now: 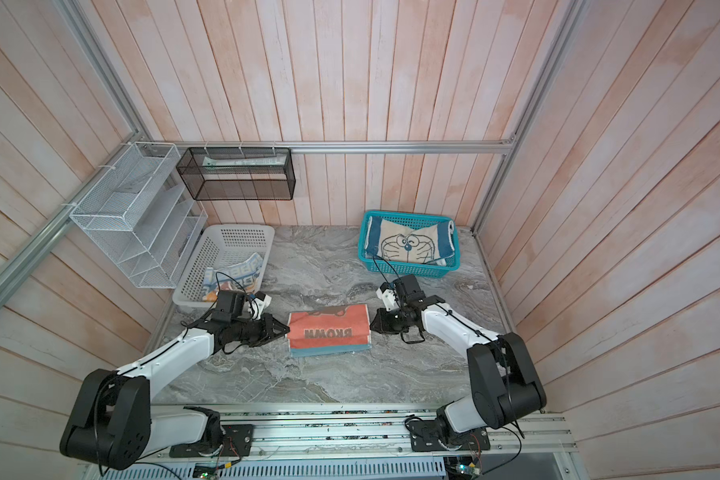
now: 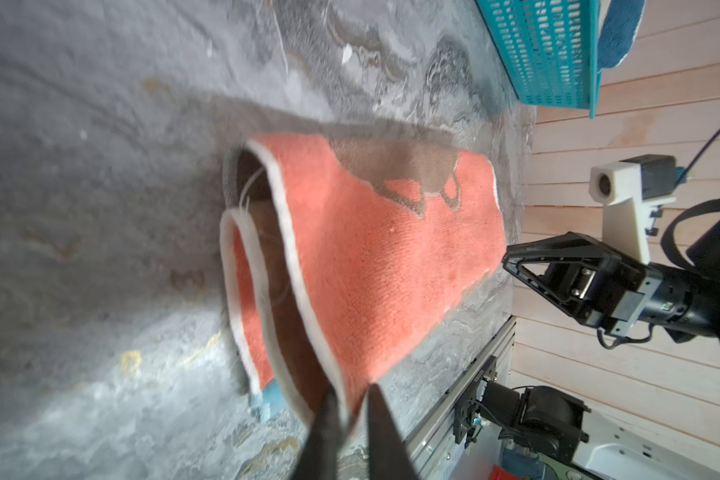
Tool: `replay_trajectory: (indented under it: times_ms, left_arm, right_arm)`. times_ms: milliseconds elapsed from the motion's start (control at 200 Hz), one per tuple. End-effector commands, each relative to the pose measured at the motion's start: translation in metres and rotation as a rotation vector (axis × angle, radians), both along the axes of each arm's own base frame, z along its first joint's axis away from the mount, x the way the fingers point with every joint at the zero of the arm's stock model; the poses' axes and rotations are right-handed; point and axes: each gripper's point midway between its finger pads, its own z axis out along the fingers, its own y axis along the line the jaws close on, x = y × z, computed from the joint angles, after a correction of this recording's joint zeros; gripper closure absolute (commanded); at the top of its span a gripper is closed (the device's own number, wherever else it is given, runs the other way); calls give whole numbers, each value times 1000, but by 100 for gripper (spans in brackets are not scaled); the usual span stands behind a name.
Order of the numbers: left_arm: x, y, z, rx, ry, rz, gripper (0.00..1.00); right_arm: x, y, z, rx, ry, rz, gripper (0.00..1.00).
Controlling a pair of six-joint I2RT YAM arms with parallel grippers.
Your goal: Fold and stack the towels
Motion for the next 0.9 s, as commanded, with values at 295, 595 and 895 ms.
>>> replay_trajectory:
  times_ms: [295,595,895]
  left_arm:
    - [1,17,6,74,-31,92,55]
    - [22,-71,26,98,-112,-75,63]
    - [27,-169,-2,-12,-47,-206,63]
  right_arm:
    - [-8,-8,9,-15,-8,-57,52]
    - [11,9,-24,-7,112,-95,46]
    - [3,17,-52,52,180,-163,44]
